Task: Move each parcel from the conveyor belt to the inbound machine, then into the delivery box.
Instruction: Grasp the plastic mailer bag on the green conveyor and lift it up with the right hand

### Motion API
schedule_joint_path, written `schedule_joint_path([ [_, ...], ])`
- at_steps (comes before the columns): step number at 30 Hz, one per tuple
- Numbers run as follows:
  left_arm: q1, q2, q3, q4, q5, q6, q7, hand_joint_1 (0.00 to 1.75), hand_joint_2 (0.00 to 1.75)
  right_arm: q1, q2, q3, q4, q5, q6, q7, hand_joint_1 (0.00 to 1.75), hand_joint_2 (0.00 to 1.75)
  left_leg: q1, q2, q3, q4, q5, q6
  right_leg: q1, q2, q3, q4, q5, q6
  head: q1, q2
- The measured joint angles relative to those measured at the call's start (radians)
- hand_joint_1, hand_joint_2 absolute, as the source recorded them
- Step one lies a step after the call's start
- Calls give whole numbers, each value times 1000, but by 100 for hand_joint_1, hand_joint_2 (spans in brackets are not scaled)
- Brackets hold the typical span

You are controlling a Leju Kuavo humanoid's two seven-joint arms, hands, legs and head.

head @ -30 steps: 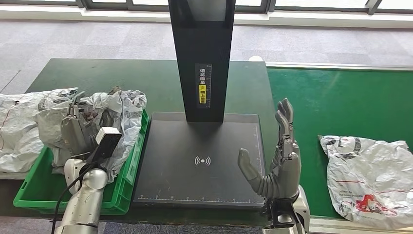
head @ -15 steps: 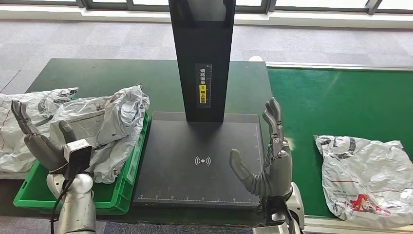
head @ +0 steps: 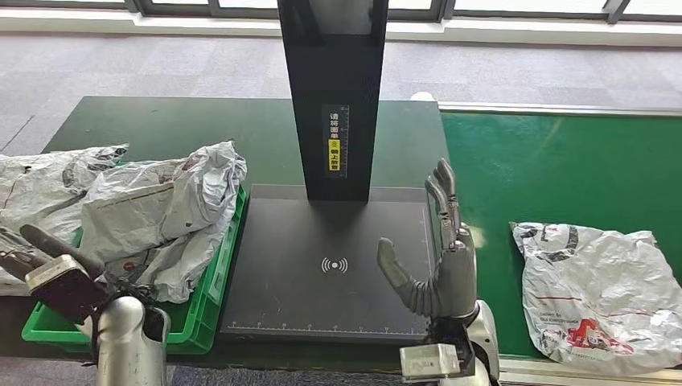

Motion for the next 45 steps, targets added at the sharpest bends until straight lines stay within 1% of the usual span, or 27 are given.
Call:
schedule_joint_path([
  [2,24,9,-88,-22,34,-16,0,0,0,-1,0,-44,22,18,6,26,0,175,0,-2,-1,0,0,0,0,-2,1,0,0,0,0,0],
  [4,38,18,-145,-35,64,-49,1,0,0,-1,1,-76,36,38,14,45,0,175,0,-1,-1,0,0,0,0,-1,0,0,0,0,0,0],
  [5,45,23,-167,-41,87,-93,1,0,0,-2,2,-89,44,56,22,68,0,175,-1,0,-1,0,0,0,-1,0,0,0,0,0,0,0],
  [8,66,35,-240,-44,132,-295,1,0,0,-8,2,-147,93,164,57,169,0,175,-1,0,0,0,0,1,0,-1,0,-1,0,0,0,0],
  [10,74,36,-287,-32,139,-388,1,0,0,-16,-1,-204,137,256,71,218,0,175,-1,-1,-1,0,0,2,-1,-2,0,-1,0,1,0,0],
  [13,76,37,-326,-10,159,-451,1,0,0,-21,-3,-273,187,339,74,251,0,175,-1,0,-1,1,0,2,-1,-1,0,-1,1,1,0,0],
  [15,75,37,-336,1,166,-467,1,0,0,-22,-4,-294,208,361,74,262,0,175,-1,0,-1,1,0,2,-1,0,-1,-1,1,1,0,0],
  [18,75,38,-347,12,181,-511,3,0,0,-23,-5,-313,228,426,70,307,0,175,-1,0,-1,1,0,2,0,0,-1,-1,1,1,0,0],
  [21,75,38,-350,23,188,-542,5,0,0,-24,-7,-326,242,465,68,335,0,44,0,0,-1,0,0,2,0,0,-1,-1,1,1,0,0],
  [22,75,38,-351,27,194,-557,7,0,0,-25,-8,-330,247,485,72,353,0,44,0,0,-1,0,0,2,0,1,-1,-1,1,1,0,0],
  [25,76,37,-352,41,219,-645,16,0,0,-28,-17,-352,281,604,97,462,0,175,-1,0,-2,0,0,2,0,0,-1,-1,1,1,0,0],
  [29,91,34,-346,57,245,-752,19,0,0,-26,-37,-438,366,757,121,608,0,175,-1,-1,-2,1,0,2,-1,-1,-1,-1,1,1,0,0],
  [31,98,29,-341,58,239,-779,28,0,0,-18,-52,-498,409,841,156,701,0,175,-1,-1,-2,1,0,2,-1,-2,0,-2,1,1,0,0],
  [33,102,24,-332,58,229,-793,36,0,0,-6,-69,-571,458,885,184,753,0,175,-2,-3,-2,1,-1,3,-2,-3,0,-2,1,1,0,0],
  [36,108,19,-318,58,217,-795,44,0,0,1,-88,-672,521,893,198,751,0,175,-2,-2,-3,1,-1,3,-2,-3,-1,-2,1,2,0,0],
  [38,108,18,-313,58,216,-795,47,0,0,2,-95,-712,546,893,202,746,0,175,-2,0,-3,1,-1,3,-2,-1,-1,-2,1,2,0,0],
  [43,109,11,-301,58,214,-795,49,0,0,1,-97,-758,577,897,214,750,0,175,-1,0,-3,1,-1,2,-1,-1,-2,-2,1,2,0,0],
  [45,109,10,-300,58,205,-794,53,0,0,0,-100,-774,591,896,239,764,0,175,-1,0,-2,1,-1,2,-1,-1,-2,-2,1,2,0,0],
])
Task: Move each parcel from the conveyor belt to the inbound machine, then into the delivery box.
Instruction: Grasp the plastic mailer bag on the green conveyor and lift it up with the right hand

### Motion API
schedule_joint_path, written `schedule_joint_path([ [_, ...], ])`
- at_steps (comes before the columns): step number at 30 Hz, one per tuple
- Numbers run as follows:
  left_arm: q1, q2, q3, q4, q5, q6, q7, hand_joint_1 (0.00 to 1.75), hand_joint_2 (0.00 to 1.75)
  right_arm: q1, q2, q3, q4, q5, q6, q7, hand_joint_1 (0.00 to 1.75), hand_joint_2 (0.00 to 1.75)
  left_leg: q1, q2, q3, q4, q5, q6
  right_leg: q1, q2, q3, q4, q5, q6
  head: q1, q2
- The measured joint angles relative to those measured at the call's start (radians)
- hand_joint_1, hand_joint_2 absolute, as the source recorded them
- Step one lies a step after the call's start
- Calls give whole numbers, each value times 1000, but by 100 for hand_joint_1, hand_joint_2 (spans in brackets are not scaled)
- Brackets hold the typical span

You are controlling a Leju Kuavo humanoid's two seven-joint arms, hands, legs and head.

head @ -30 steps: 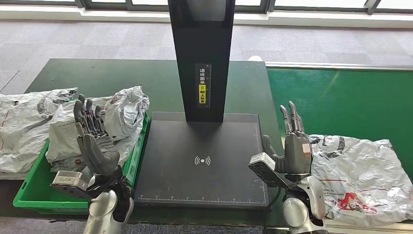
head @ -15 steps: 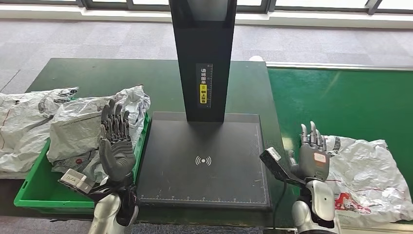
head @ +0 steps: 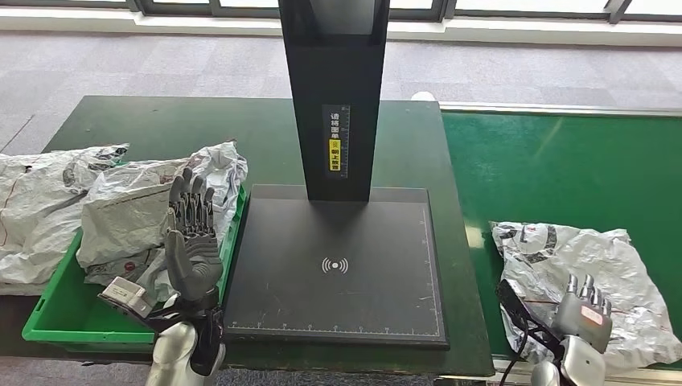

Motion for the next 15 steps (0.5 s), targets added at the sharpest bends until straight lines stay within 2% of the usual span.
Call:
schedule_joint_path([
  [3,0,-1,2,0,-22,2,8,0,0,0,-8,-26,41,-1,29,3,0,175,0,0,0,0,0,0,0,0,0,0,0,0,0,0],
  [8,0,-1,4,0,-37,3,16,0,0,-13,-12,-45,111,19,22,-7,0,175,0,0,0,0,0,0,0,1,0,0,0,0,0,0],
  [12,-1,-1,5,1,-41,3,20,0,0,-19,-12,-45,133,19,43,-26,175,175,0,0,0,0,0,0,0,1,1,0,0,0,0,0],
  [15,-2,-1,6,7,-43,3,22,0,0,-19,-12,-45,148,23,76,-67,175,175,0,1,1,0,0,0,0,2,1,0,0,0,0,0],
])
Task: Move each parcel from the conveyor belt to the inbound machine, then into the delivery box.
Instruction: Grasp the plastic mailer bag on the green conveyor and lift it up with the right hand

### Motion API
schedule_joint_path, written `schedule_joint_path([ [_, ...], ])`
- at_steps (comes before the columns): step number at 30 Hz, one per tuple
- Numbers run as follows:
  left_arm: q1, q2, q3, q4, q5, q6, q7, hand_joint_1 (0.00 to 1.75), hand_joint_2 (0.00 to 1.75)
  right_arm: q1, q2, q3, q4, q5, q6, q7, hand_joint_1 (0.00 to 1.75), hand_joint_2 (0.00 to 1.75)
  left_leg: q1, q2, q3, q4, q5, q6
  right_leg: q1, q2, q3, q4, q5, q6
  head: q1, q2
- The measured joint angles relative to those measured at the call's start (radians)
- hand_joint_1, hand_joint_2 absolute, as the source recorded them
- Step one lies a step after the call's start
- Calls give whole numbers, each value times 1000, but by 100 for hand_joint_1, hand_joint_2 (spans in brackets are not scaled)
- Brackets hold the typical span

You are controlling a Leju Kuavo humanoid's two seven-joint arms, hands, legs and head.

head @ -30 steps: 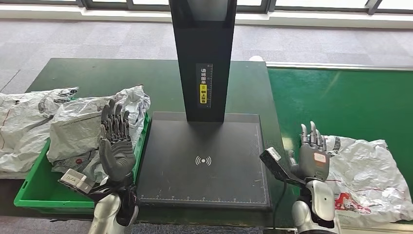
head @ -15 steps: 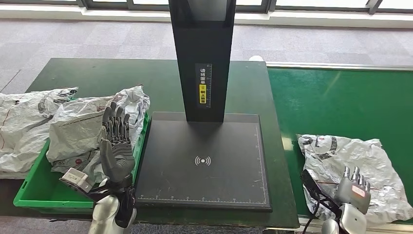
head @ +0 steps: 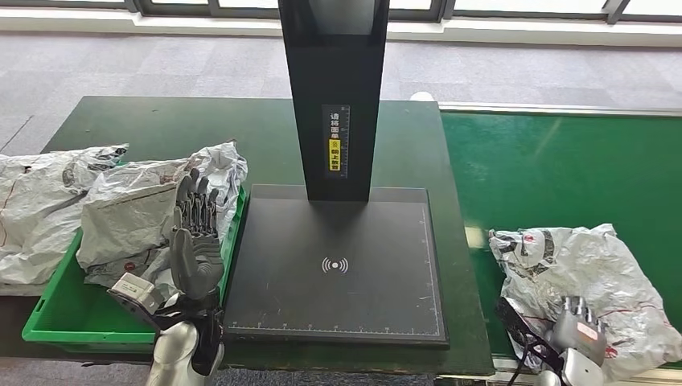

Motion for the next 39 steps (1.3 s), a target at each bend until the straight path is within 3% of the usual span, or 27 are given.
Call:
schedule_joint_path([
  [7,-19,0,0,26,-11,0,5,0,0,-32,10,8,95,19,13,-107,175,175,2,6,7,0,-2,1,2,4,6,-3,0,0,0,0],
  [18,-6,5,5,44,-10,2,-4,0,0,-90,14,79,155,27,-87,-96,175,175,2,14,9,0,-2,-1,4,11,8,-3,4,0,0,0],
  [22,1,4,5,43,-10,2,-7,0,0,-76,30,100,114,31,-166,-74,175,175,3,13,9,0,-1,-2,5,10,7,-2,4,0,0,0],
  [27,20,2,6,29,-16,2,-10,0,0,-16,82,115,-72,18,-233,-107,175,175,3,8,5,0,0,-3,4,6,3,1,3,-2,0,0],
  [31,31,0,8,20,-17,2,-10,0,175,8,107,117,-177,-14,-269,-138,175,175,3,7,4,0,0,-3,4,5,3,1,2,-3,0,0],
  [35,34,-4,10,17,-19,2,-17,0,175,58,133,117,-317,-168,-404,-247,175,175,3,5,3,0,-1,-3,3,4,2,1,1,-3,0,0],
  [39,34,-6,12,17,-20,2,-22,0,175,105,151,117,-450,-271,-444,-317,175,175,3,4,2,0,-1,-3,3,3,2,0,0,-2,0,0],
])
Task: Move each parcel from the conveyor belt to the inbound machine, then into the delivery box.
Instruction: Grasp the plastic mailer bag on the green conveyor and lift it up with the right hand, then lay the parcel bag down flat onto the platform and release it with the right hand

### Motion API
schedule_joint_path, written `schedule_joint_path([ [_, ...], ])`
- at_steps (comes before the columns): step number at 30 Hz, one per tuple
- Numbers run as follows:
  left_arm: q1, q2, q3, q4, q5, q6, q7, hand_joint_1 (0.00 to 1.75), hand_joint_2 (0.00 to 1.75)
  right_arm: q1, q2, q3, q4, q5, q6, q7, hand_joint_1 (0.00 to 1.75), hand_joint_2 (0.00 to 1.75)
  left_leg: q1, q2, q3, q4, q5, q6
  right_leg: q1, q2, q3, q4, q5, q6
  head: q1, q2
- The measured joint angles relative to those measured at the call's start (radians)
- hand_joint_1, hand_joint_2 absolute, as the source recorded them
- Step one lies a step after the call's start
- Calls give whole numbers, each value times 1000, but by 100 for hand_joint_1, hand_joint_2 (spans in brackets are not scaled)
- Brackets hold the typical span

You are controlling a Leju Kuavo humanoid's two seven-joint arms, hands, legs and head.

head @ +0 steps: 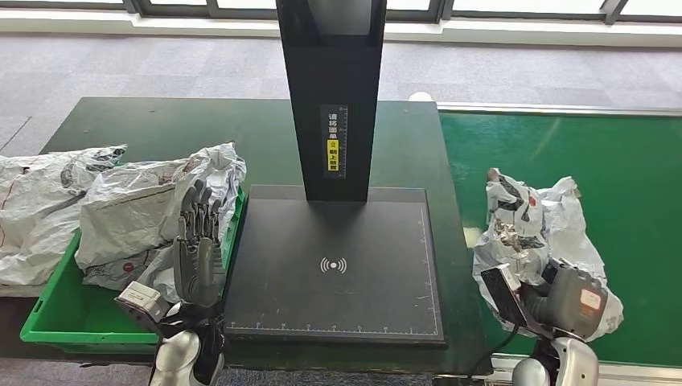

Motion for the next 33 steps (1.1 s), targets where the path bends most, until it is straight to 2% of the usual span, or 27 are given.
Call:
schedule_joint_path([
  [8,-2,0,3,3,2,2,-4,0,175,40,16,0,-89,-89,-41,-81,175,175,0,0,0,0,0,0,0,0,0,0,0,0,0,0],
  [12,-14,0,3,15,5,9,-6,0,175,49,31,35,-118,-183,5,-181,175,175,0,0,0,0,0,0,0,0,0,0,0,0,0,0],
  [14,-33,0,2,30,7,10,-7,0,175,37,43,95,-121,-173,49,-208,175,175,0,2,0,0,0,-1,1,1,-1,1,0,0,0,0],
  [18,-77,-3,-12,68,7,10,-7,0,175,-11,68,271,-94,-148,77,-185,175,175,1,1,0,0,2,-2,1,1,-1,2,0,-1,0,0],
  [25,-122,-10,-33,117,39,-10,-25,0,175,-113,100,531,22,-180,148,-196,175,175,1,0,-1,0,3,-2,1,1,-3,3,1,-2,0,0],
  [30,-144,-18,-39,136,94,-37,-31,0,175,-181,131,665,131,-222,207,-208,175,175,1,-1,-2,0,3,-3,1,1,-4,3,1,-2,0,0],
  [33,-149,-19,-39,143,101,-40,-30,0,175,-196,144,701,167,-237,217,-207,171,175,1,-2,-3,0,3,-3,1,0,-4,3,1,-2,0,0],
])
